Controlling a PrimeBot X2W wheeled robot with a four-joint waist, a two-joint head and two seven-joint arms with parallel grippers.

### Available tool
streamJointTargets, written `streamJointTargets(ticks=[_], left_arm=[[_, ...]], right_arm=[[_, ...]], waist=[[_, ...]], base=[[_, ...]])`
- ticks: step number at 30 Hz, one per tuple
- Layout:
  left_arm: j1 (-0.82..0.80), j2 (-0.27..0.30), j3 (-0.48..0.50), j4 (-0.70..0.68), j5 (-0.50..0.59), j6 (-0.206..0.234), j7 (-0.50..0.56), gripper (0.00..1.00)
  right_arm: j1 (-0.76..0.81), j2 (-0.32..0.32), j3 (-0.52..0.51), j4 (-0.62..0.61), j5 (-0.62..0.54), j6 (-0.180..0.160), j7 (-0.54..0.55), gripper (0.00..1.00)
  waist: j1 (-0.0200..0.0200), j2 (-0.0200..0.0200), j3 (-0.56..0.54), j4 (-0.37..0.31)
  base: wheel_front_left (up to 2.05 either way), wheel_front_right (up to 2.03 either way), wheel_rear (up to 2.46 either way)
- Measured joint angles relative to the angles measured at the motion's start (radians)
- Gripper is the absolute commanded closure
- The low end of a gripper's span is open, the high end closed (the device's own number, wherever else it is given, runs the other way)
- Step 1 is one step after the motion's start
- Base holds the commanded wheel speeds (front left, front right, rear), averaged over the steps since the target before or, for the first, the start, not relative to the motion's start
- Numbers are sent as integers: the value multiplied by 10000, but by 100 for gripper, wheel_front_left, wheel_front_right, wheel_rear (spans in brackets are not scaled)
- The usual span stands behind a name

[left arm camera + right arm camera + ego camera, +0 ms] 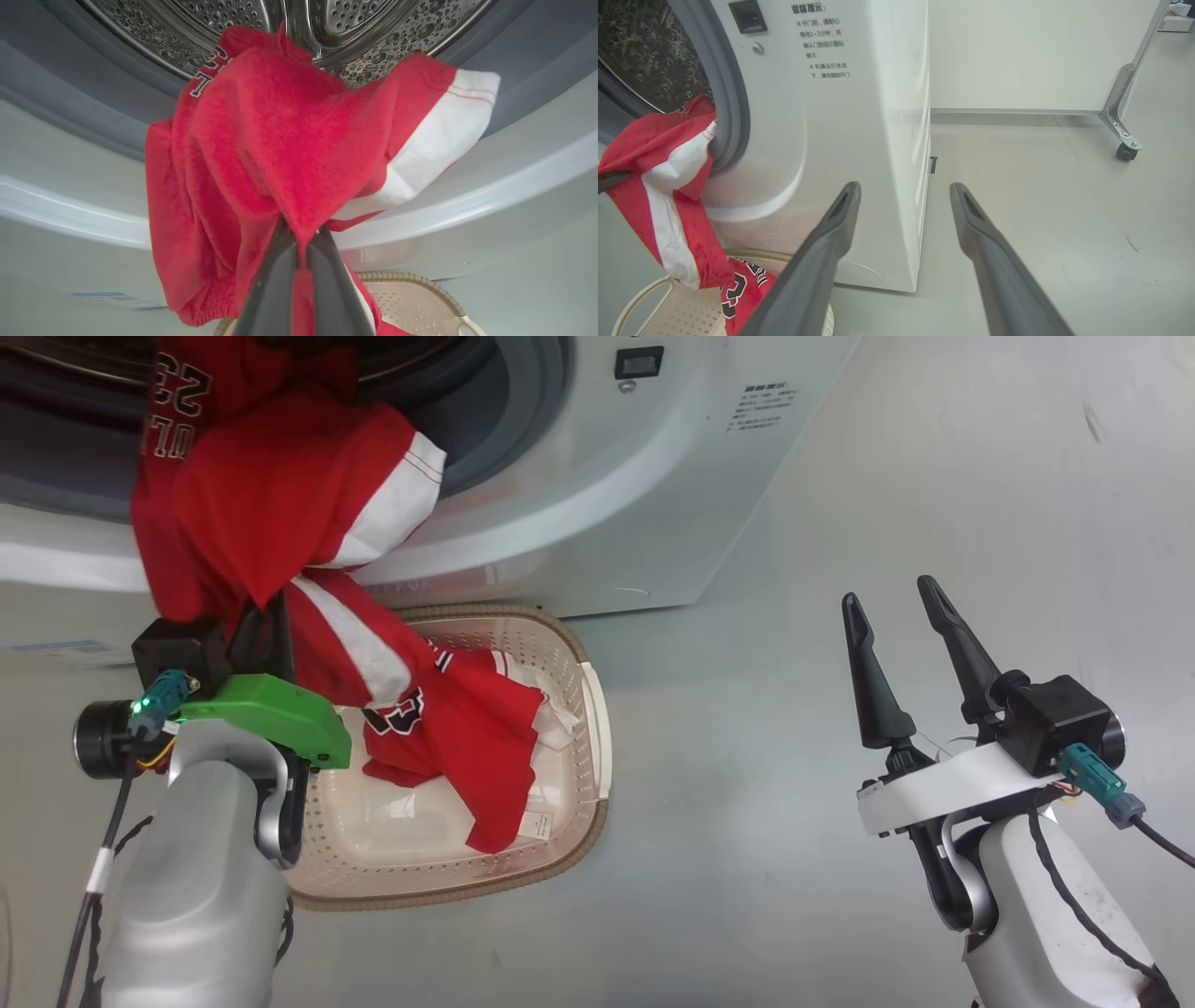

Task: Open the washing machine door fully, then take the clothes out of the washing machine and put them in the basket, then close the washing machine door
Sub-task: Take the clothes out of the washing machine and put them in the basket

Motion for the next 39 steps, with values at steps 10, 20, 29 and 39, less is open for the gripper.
streamJointTargets(ticks=[10,20,29,39], left_arm=[[516,-59,313,-2673,280,13,-17,100],[1578,-109,282,-4675,660,21,-17,100],[3106,-125,-238,-5116,711,10,-17,100],[4079,-123,-727,-4211,412,-167,-15,100]], right_arm=[[297,-142,-132,178,0,-2,-25,0],[582,-151,-69,253,2,-2,-25,0],[689,-134,109,238,2,0,19,0],[683,-54,353,38,2,42,151,0]], waist=[[0,0,-621,496],[0,0,-1292,964],[0,0,-1676,1140],[0,0,-1554,944]], base=[[0,0,0],[0,0,0],[0,0,0],[0,0,0]])
